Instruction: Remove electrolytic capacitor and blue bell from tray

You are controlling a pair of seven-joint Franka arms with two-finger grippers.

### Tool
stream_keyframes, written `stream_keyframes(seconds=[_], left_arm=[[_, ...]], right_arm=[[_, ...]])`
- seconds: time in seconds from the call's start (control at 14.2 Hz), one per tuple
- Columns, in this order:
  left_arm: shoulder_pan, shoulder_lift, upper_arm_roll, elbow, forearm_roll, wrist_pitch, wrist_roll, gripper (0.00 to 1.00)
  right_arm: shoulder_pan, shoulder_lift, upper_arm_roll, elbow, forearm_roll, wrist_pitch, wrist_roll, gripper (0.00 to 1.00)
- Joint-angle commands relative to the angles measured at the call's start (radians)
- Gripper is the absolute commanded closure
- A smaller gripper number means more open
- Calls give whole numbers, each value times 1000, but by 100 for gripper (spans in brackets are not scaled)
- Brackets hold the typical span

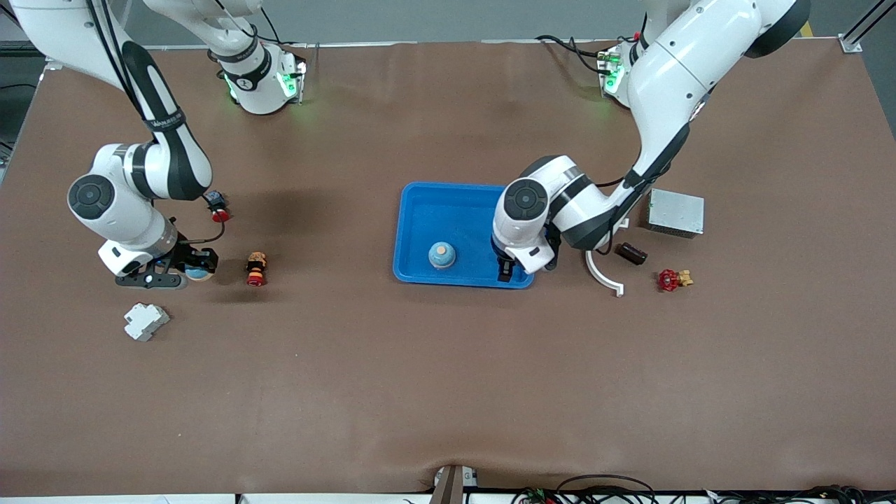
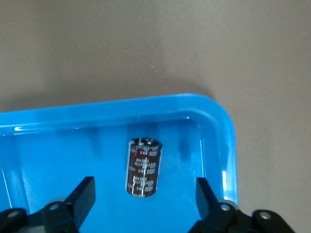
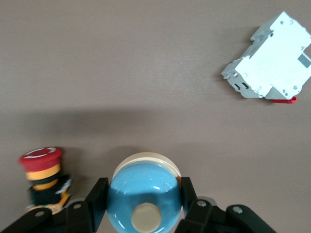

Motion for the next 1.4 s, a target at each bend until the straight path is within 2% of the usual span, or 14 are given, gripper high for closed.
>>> stream_keyframes(seconds=[0.0, 0.14, 0.35, 0.56, 0.63, 0.7, 0.98, 1.33], left_arm=[[-15, 9, 20, 2, 31, 15, -47, 15], [-16, 11, 27, -14, 31, 13, -47, 19], [-15, 11, 29, -22, 31, 12, -48, 35], [-7, 15, 30, -18, 29, 12, -48, 84], [-4, 14, 30, -15, 29, 12, -47, 99], [-3, 11, 30, -14, 25, 9, -47, 100], [10, -24, 30, -11, 28, -40, -36, 100], [88, -144, 9, -2, -4, -166, 59, 100]], right_arm=[[-48, 51, 20, -11, -25, 76, -7, 100], [-53, 87, 20, -15, -25, 125, -5, 100], [-55, 133, 20, -15, -25, 171, 6, 100], [-56, 147, 20, -12, -23, 175, 16, 100], [-62, 153, 20, -9, -23, 175, 42, 19], [-61, 153, 20, -11, -23, 179, 50, 0], [-61, 151, 20, -11, -23, 178, 50, 0], [-59, 147, 20, -11, -23, 165, 46, 0]])
